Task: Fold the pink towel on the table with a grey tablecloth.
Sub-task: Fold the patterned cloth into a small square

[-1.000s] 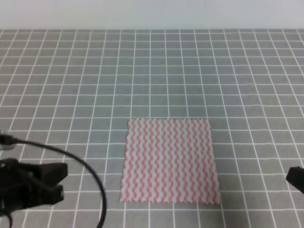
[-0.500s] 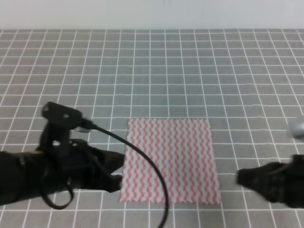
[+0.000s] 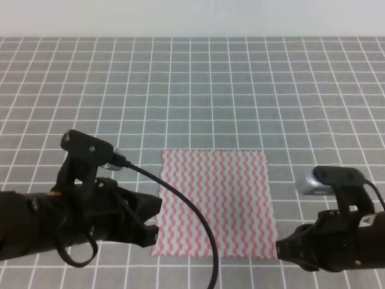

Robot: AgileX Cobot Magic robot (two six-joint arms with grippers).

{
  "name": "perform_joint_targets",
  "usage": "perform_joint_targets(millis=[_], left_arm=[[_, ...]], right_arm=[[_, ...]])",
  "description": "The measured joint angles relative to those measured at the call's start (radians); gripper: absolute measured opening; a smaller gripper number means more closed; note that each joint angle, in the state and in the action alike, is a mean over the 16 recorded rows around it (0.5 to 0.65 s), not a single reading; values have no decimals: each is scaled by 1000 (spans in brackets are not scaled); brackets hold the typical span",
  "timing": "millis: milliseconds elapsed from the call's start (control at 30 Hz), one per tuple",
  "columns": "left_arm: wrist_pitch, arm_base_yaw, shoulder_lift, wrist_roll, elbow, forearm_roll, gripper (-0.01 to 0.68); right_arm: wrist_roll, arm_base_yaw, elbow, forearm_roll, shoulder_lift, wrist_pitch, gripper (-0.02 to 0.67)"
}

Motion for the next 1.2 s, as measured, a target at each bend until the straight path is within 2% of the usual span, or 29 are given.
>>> perform_joint_targets(millis=[300,533,1200], left_arm=[[15,0,-1,2,0,0,-4],[27,0,-1,3,0,0,-4],[39,0,0,28,0,2,-3]], right_arm=[[128,0,-21,-81,111,-28,192],[177,0,-44,-77,191,-70,282],[179,1,-84,-41,302,-97,289]])
